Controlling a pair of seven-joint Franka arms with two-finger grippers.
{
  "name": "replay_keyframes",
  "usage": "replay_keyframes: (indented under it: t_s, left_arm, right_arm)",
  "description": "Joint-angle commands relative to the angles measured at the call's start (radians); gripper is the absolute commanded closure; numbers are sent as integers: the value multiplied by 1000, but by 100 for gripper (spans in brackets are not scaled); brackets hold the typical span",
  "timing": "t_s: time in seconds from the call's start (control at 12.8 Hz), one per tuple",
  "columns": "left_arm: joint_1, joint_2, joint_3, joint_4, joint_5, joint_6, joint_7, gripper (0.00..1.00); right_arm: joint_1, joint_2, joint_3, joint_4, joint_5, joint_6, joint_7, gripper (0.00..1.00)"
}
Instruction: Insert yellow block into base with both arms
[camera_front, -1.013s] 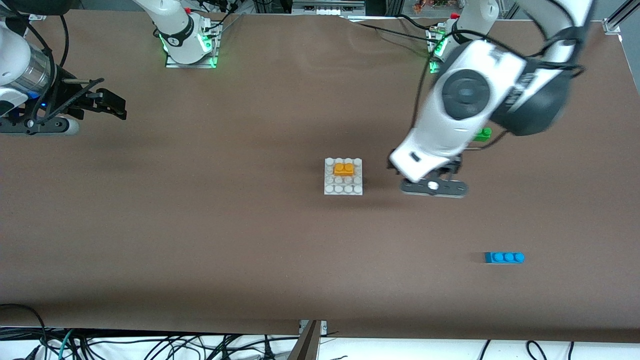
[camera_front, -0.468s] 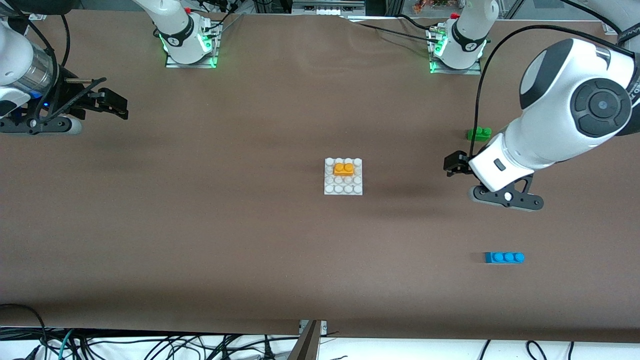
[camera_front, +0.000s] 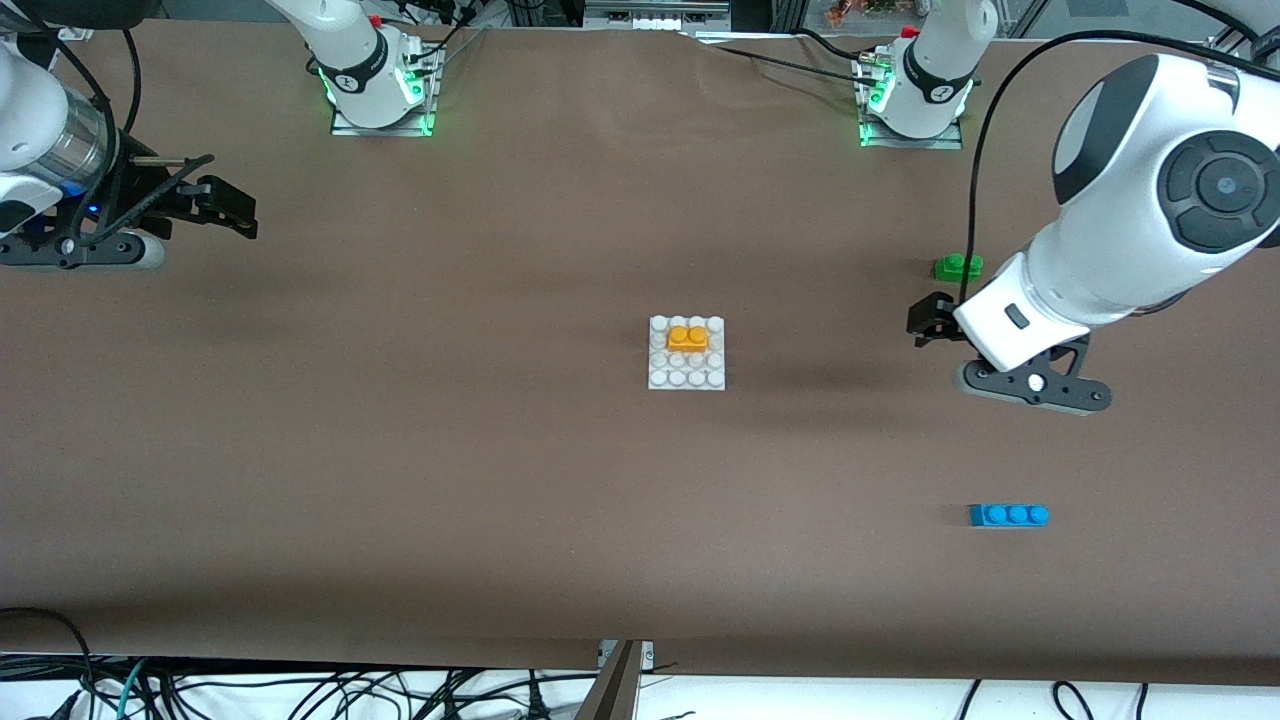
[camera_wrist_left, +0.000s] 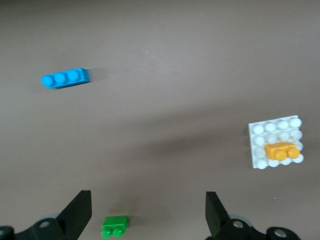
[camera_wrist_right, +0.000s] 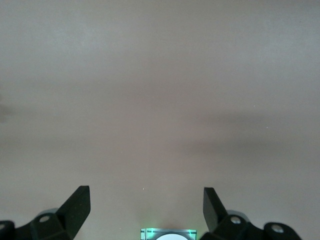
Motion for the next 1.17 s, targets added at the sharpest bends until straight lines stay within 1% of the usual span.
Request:
replay_keyframes:
  t_s: [0.0,0.08,0.16,0.31,0.39,0.62,0.7,0.78,0.86,1.01,1.09]
  left_arm:
    - [-46,-96,178,-107,-171,63,40,0]
    - [-51,-115,232,-147,-245,78,42,0]
    - [-52,-144,271,-182,-279,103,45,0]
    - [-51,-263,280,-344,-273,219,112,0]
    - [-48,-296,285,-385,-267,247,141,0]
    - [-35,-376,294,-452,-148,247,154,0]
    - [-34,-389,303,-457,-134,236,154,0]
    - [-34,-393,325,-450,-135,209,155,0]
    - [-32,-393,332,-440,-143,198,155,0]
    - [-49,-405,375,-436,-146,186,155,0]
    - [-51,-405,377,-424,-146,158,155,0]
  right_arm:
    - [1,-24,3,-16,-12,5,-9,0]
    - [1,-24,3,-16,-12,5,-9,0]
    - [1,-22,3,-16,-12,6,-9,0]
    - [1,-22,3,-15,-12,8,-9,0]
    - [1,-21,3,-13,-12,9,-9,0]
    - [1,-21,6,-12,-12,9,-9,0]
    - [1,-21,6,-11,-12,8,-9,0]
    - [1,-21,6,-11,-12,8,-9,0]
    - [1,-21,4,-10,-12,12,-9,0]
    - [0,-14,3,-10,-12,34,-9,0]
    - [-2,-13,0,-10,-12,44,-9,0]
